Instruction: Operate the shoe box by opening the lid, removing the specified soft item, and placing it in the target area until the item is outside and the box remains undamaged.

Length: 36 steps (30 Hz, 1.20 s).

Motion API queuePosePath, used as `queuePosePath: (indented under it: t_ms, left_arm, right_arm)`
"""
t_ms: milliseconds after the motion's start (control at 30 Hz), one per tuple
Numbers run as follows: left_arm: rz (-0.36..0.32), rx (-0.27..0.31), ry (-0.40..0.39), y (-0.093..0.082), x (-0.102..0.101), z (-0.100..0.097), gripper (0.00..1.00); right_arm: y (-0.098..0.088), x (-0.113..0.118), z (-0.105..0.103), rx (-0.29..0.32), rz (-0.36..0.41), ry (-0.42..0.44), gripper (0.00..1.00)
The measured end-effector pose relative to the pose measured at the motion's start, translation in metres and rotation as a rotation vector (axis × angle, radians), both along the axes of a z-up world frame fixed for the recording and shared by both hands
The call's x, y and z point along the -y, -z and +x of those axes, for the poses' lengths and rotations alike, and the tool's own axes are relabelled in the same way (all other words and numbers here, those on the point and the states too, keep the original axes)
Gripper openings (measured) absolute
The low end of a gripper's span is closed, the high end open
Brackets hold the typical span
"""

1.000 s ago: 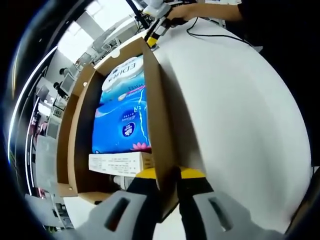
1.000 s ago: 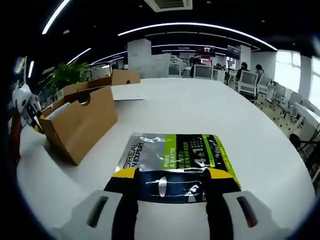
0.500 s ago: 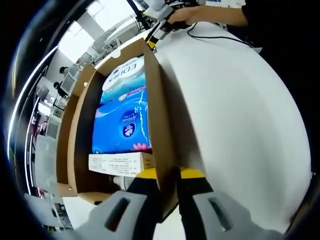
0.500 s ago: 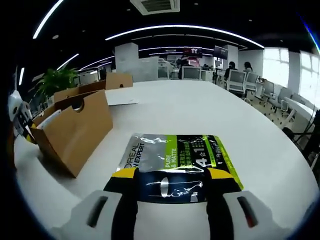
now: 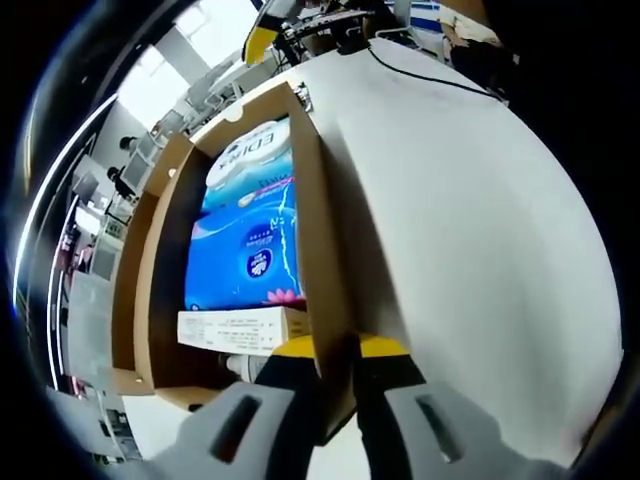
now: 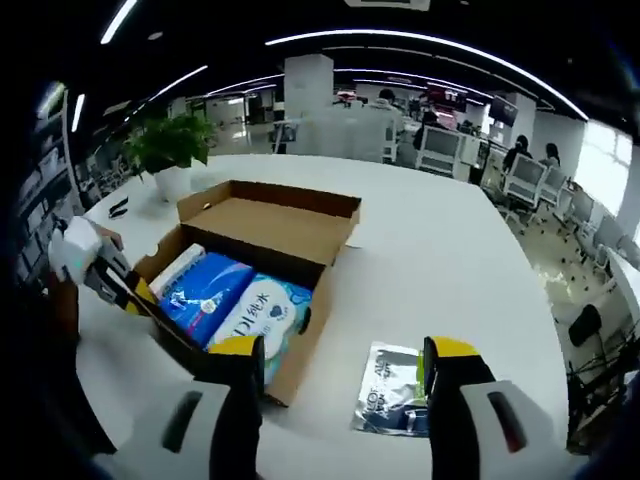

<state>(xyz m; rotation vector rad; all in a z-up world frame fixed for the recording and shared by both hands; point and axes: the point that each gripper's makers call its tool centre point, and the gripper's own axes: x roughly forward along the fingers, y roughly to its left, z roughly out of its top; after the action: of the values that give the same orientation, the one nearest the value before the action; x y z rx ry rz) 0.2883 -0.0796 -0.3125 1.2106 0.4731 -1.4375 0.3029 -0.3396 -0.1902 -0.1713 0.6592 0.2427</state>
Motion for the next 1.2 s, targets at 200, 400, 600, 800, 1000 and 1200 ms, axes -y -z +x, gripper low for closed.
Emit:
queuePosePath:
  t_ms: [200, 400, 600, 800, 1000, 1200]
  left_arm:
    - [-0.018, -0.013, 0.009, -0.001, 0.001, -0.001, 0.09]
    - [-0.021, -0.014, 0.014, -0.001, 0.001, -0.002, 0.09]
    - [-0.029, -0.019, 0.022, -0.001, 0.002, -0.003, 0.09]
    - [-0.030, -0.017, 0.021, 0.000, 0.003, -0.003, 0.09]
    - [-0.031, -0.017, 0.024, -0.001, 0.003, -0.003, 0.09]
    - [-0.034, -0.018, 0.026, -0.001, 0.004, -0.003, 0.09]
  right_arm:
    - [0.001, -0.036, 0.014, -0.061, -0.245, -0.098, 0.69]
    - [0.038, -0.069, 0.014, -0.186, -0.211, -0.142, 0.65]
    - [0.065, -0.082, 0.019, -0.242, -0.147, -0.082, 0.64]
    - [0.096, -0.082, 0.016, -0.312, -0.103, 0.007, 0.66]
    - [0.100, -0.084, 0.026, -0.314, -0.058, 0.063, 0.67]
    - [0.115, -0.078, 0.031, -0.354, -0.129, 0.131, 0.64]
